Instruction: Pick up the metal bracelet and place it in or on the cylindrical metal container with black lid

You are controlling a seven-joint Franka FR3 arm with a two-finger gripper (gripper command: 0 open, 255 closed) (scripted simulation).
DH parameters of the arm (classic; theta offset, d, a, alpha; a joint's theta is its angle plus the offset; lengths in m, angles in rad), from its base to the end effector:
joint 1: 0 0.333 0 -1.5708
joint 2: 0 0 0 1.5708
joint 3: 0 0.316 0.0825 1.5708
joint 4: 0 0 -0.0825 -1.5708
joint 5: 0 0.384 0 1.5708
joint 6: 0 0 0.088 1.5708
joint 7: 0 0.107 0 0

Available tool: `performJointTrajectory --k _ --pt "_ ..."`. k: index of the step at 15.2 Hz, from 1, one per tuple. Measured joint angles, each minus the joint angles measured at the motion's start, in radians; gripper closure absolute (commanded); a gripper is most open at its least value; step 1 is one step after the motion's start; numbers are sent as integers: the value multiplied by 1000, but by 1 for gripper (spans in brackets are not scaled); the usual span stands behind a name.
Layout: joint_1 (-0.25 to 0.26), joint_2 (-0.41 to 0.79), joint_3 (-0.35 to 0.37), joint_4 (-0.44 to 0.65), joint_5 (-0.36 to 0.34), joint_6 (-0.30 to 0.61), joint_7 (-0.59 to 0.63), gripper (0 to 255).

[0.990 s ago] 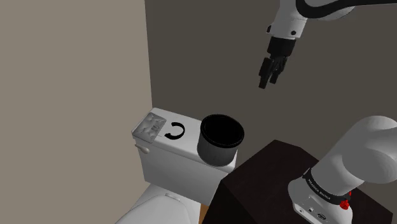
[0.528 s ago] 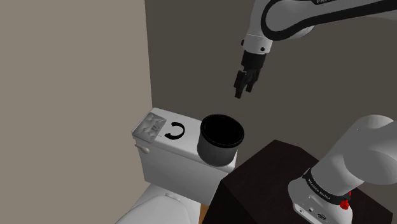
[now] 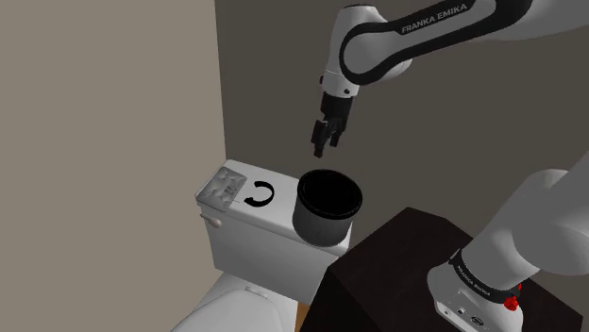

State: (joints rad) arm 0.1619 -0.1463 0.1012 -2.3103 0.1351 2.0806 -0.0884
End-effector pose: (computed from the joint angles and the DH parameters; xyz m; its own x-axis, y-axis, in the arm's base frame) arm 0.4608 0.1316 0.3974 0.9573 0.2783 -0.0778 0.2698 -0.9572 -0.1043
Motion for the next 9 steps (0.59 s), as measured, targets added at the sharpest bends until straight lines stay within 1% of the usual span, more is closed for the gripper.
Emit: performJointTrajectory --k 3,7,9 --pt "17 108 19 52 -1 65 -3 0" --pt "43 258 44 149 -12 129 3 0" --pt "57 332 54 212 -23 146 9 0"
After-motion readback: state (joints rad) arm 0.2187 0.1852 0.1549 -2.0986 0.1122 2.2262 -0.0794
